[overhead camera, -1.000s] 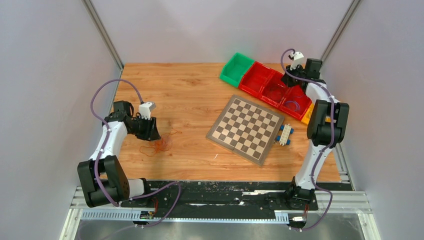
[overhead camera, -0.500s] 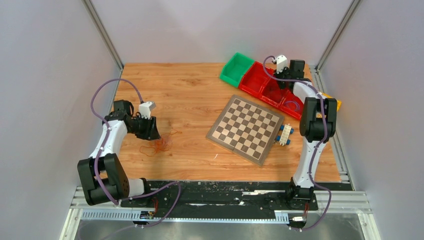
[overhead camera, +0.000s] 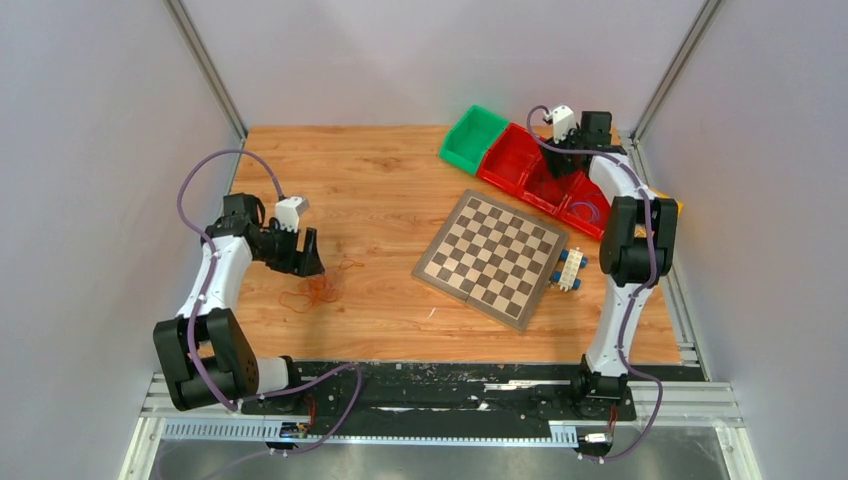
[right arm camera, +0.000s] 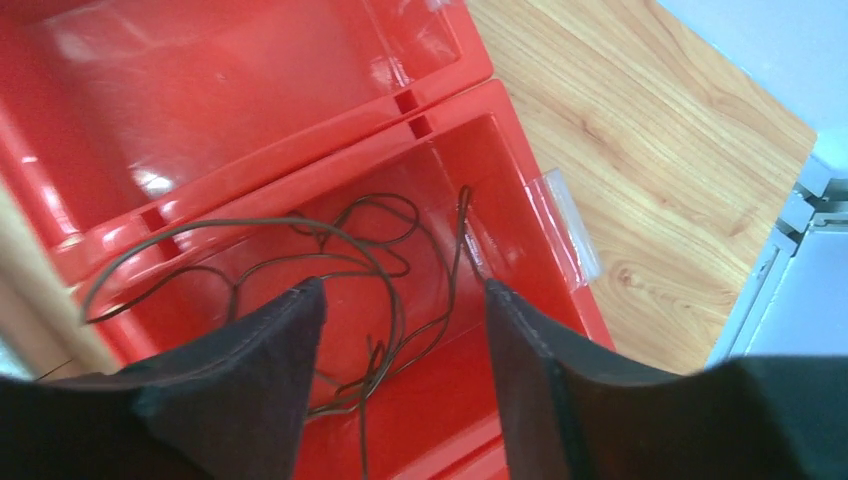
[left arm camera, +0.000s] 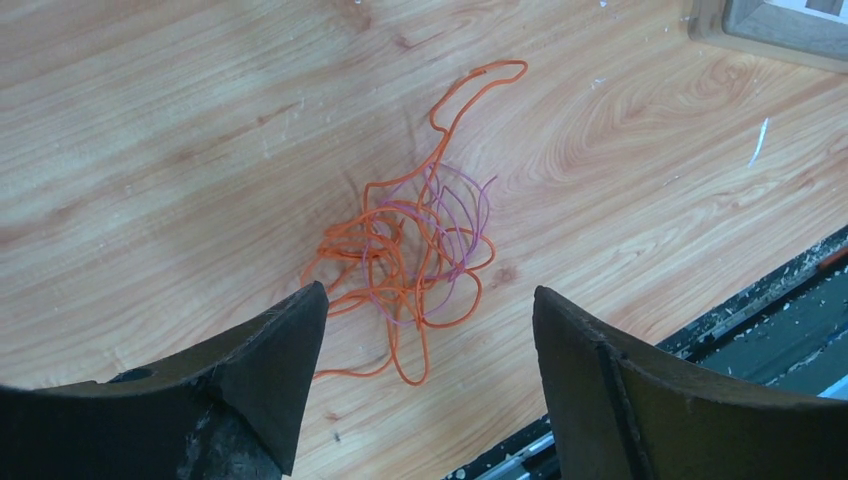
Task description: Untangle the cables
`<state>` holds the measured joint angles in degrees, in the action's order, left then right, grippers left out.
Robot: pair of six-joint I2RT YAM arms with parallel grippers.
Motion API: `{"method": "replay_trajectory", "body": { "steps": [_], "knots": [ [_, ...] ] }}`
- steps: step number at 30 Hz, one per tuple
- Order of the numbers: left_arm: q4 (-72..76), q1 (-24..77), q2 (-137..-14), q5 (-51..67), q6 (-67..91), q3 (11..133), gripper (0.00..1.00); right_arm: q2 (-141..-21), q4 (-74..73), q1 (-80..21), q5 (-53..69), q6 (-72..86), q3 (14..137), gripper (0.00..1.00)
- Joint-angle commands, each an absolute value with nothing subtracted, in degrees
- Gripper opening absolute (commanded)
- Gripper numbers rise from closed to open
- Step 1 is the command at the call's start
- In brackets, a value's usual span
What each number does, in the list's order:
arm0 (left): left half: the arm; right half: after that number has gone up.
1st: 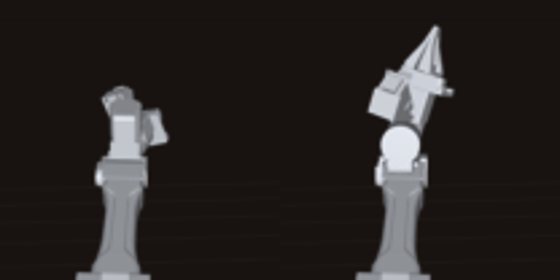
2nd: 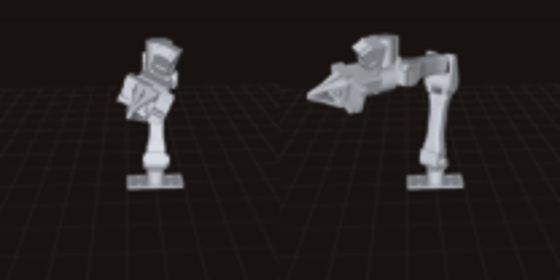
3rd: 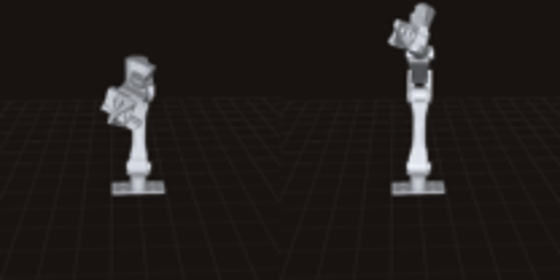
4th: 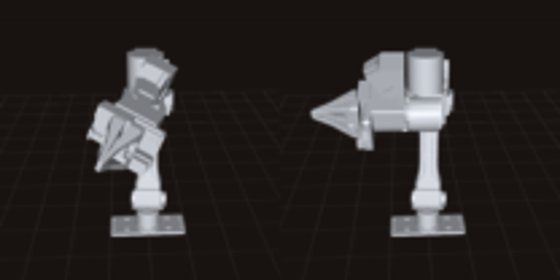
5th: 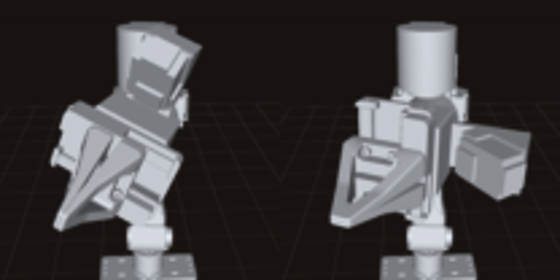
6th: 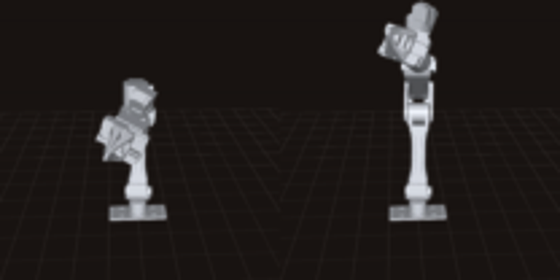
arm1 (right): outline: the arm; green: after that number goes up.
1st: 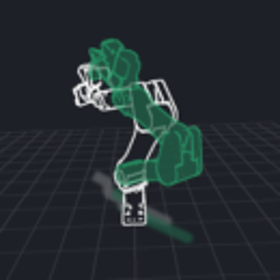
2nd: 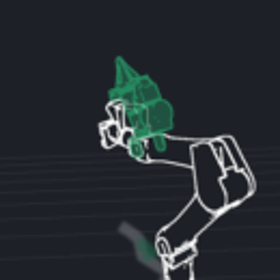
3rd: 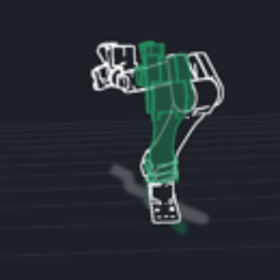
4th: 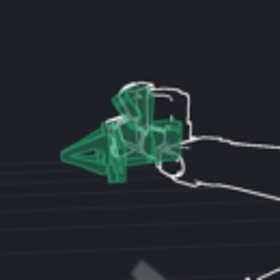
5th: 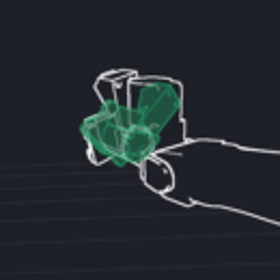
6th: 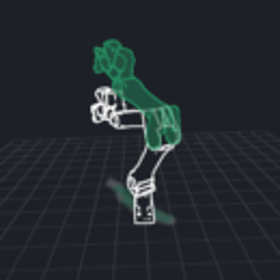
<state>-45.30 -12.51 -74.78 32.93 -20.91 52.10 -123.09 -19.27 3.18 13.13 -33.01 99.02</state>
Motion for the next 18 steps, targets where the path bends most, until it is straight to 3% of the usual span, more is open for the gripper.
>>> {"method": "replay_trajectory", "body": {
  "steps": [1, 8, 11, 15, 18],
  "knots": [
    [-48.1, -12.7, -74.8, 32.7, -23.7, 55.1, 0.85, -115.2, -24.2, 3.2, 17.9, -33.2, 100.4, 0.66],
    [-48.2, -12.7, -78.8, 29.8, -28.2, 53.0, 0.85, -107.6, -33.2, 2.9, 28.1, -32.0, 101.4, 0.93],
    [-47.6, -12.6, -82.7, 31.2, -28.8, 52.5, 0.81, -106.1, -38.8, 1.1, 35.9, -30.0, 103.4, 1.00],
    [-46.9, -11.8, -88.2, 32.4, -28.1, 52.7, 0.66, -104.7, -40.9, -5.2, 42.7, -26.6, 102.2, 0.99],
    [-47.2, -10.7, -91.1, 32.8, -28.1, 52.5, 0.48, -105.0, -40.8, -10.0, 46.8, -23.4, 100.5, 0.97]
  ]
}}
